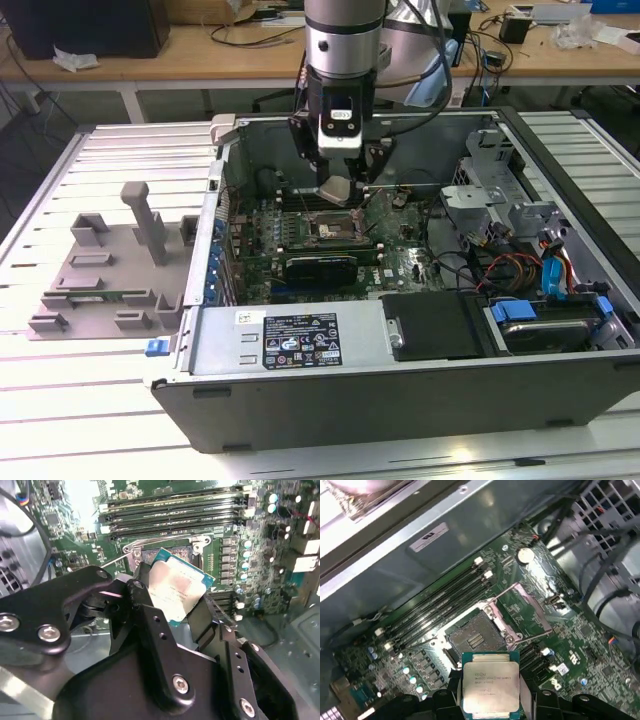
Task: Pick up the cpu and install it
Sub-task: 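Place the cpu into insertion slot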
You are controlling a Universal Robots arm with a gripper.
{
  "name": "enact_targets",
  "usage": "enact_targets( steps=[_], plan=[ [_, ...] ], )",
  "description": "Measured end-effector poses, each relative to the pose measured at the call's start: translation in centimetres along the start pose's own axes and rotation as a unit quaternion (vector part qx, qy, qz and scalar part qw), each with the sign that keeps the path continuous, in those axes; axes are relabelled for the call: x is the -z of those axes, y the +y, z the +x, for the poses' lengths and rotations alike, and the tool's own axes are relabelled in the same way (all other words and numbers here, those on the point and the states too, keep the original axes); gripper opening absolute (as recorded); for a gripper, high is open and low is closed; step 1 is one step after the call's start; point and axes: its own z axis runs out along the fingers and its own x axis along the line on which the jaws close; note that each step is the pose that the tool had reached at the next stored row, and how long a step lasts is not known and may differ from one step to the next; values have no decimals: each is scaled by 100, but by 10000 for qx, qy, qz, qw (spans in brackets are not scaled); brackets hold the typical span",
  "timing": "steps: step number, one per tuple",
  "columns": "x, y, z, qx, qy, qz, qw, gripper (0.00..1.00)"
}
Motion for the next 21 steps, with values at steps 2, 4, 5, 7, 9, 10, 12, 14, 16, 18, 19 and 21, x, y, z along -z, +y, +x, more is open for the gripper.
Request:
enact_targets(
  steps=[2,4,5,7,9,10,12,14,16,18,19,21],
  plan=[
    [-1,0,0,-284,-11,-1,9996,55],
    [-1,0,0,-493,-19,-1,9988,55],
    [-1,0,0,-620,-24,-1,9981,55],
    [-2,0,0,-777,-30,-1,9970,55],
    [-2,0,0,-962,-37,-2,9954,55],
    [-2,0,0,-1111,-43,-2,9938,55],
    [-3,0,0,-1379,-53,-2,9904,55],
    [-4,0,0,-1717,-66,-3,9851,55],
    [-4,0,0,-1912,-74,-3,9815,55],
    [-4,0,0,-2100,-81,-3,9777,55],
    [-4,0,0,-2223,-86,-3,9749,55],
    [-6,0,0,-2421,-93,-4,9702,55]
  ],
)
